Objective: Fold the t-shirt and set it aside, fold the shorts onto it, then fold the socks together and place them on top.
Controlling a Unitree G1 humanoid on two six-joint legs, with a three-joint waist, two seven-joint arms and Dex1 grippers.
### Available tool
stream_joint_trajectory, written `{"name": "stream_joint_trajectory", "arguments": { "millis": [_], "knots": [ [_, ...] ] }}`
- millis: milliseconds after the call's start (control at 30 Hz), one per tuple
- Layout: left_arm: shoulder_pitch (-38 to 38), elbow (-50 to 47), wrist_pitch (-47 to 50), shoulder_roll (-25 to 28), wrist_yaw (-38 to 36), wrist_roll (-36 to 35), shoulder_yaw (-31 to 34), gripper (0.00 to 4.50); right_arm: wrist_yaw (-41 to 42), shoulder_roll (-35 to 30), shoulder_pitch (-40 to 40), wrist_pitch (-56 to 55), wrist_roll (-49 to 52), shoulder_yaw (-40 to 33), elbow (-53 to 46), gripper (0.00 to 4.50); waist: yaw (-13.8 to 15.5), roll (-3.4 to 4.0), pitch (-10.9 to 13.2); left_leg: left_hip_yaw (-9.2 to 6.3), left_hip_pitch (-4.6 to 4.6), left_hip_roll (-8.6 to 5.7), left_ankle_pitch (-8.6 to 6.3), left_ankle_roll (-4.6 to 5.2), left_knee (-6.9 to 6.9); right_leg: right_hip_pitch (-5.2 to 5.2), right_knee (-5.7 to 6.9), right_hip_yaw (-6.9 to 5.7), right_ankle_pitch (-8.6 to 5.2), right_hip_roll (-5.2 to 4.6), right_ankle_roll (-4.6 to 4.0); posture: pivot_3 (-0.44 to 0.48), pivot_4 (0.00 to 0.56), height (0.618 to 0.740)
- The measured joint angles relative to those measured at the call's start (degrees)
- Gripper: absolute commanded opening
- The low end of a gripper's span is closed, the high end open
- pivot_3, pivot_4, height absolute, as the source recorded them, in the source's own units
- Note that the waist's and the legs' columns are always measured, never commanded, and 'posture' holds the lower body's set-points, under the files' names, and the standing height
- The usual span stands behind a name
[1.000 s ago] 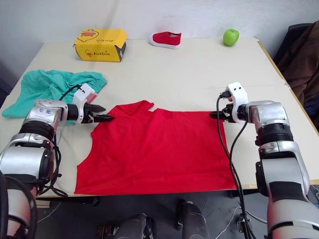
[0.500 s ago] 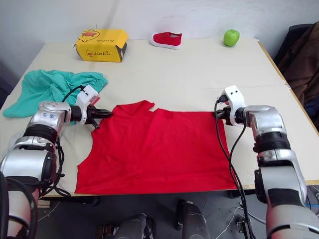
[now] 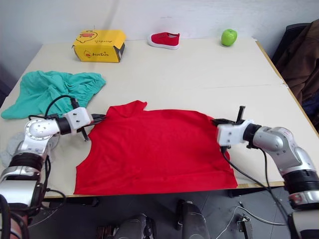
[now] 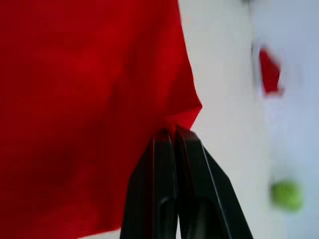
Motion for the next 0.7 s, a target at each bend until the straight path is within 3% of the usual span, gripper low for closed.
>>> {"name": "stream_joint_trajectory", "arguments": {
  "millis": [200,400,533,700],
  "knots": [
    [1.9,0.4,-19.0,5.9,20.4,17.6,-4.6,0.01,-10.7,-1.8,0.4,-14.1,-14.2,3.5,6.0,0.00,0.1,0.00,0.0,0.08,0.02,0.00,0.00,0.01,-0.03,0.00,0.01,0.03,0.00,-0.02,0.00,0.000,0.150,0.740],
    [1.0,0.1,-21.6,9.6,43.9,37.1,-12.1,0.01,-17.1,-2.8,-0.8,-17.7,-20.7,5.1,8.2,0.00,0.3,-0.04,0.0,0.08,0.07,0.00,0.00,0.03,-0.07,0.06,0.00,0.03,0.00,-0.04,0.00,0.000,0.150,0.740],
    [-1.4,1.6,-20.7,10.2,52.6,42.7,-16.4,0.01,-18.9,-2.8,-1.9,-17.6,-21.7,6.3,10.2,0.00,0.3,-0.22,-0.1,0.09,0.22,0.00,0.01,0.05,-0.09,0.24,-0.01,0.04,0.00,-0.06,0.00,0.000,0.150,0.740],
    [-5.1,6.1,-18.9,10.2,56.8,43.4,-19.5,0.01,-21.5,-4.0,-3.2,-17.1,-23.7,7.1,12.2,0.00,0.4,-0.25,-0.1,0.12,0.25,0.01,0.01,0.05,-0.10,0.24,-0.01,0.04,0.00,-0.07,0.01,0.000,0.150,0.740]
  ]
}}
